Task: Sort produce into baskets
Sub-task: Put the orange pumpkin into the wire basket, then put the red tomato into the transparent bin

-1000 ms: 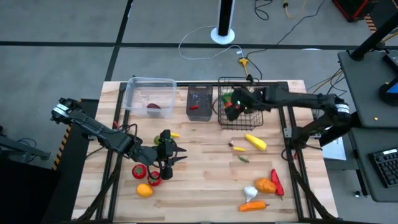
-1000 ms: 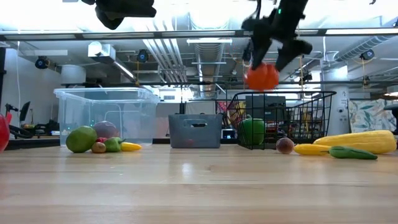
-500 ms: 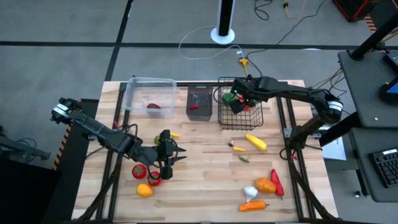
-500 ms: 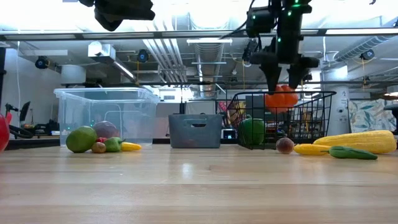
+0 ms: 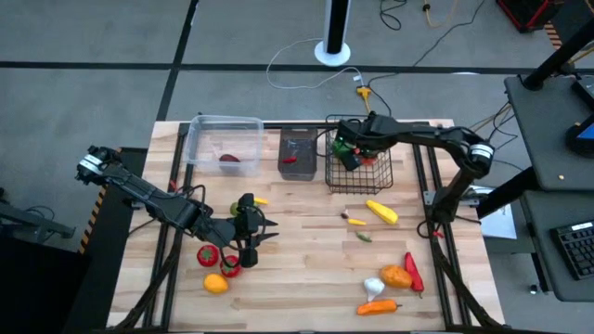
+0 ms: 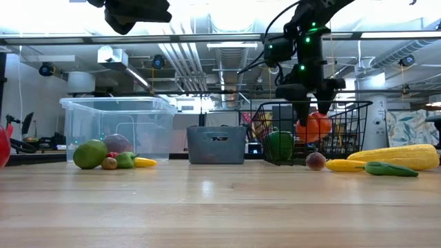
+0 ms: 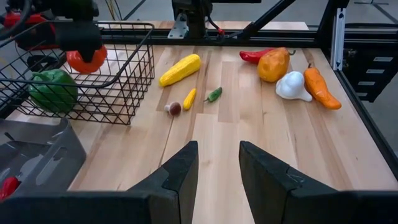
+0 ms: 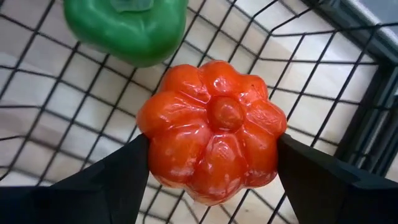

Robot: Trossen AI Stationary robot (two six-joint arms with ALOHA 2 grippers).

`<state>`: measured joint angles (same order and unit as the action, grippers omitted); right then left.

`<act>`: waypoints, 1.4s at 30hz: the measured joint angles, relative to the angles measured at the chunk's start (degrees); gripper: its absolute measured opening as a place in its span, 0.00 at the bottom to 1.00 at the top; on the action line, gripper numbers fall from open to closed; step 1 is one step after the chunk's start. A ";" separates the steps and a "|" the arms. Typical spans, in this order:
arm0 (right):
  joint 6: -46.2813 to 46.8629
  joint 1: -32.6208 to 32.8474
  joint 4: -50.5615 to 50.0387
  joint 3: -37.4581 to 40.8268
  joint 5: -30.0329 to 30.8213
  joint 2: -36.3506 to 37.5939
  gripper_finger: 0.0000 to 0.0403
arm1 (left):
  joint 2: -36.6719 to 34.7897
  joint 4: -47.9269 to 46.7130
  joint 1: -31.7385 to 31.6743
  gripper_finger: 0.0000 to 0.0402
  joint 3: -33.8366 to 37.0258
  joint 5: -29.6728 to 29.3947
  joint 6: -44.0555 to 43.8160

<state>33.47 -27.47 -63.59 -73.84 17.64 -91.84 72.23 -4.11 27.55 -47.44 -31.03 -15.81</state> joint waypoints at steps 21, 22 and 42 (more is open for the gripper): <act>-2.62 -1.61 4.57 0.02 1.70 -0.03 0.87 | 0.00 -0.29 0.00 0.25 0.00 0.02 0.02; -2.62 -1.61 4.57 0.02 1.85 0.02 0.87 | 0.00 -0.29 0.00 0.25 0.00 0.04 0.02; -6.15 15.79 12.05 0.10 1.99 15.09 0.74 | 0.00 -0.38 0.00 0.25 0.00 0.31 -5.83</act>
<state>27.32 -11.68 -51.54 -73.75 19.63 -76.75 72.23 -4.49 27.55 -47.44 -30.72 -21.64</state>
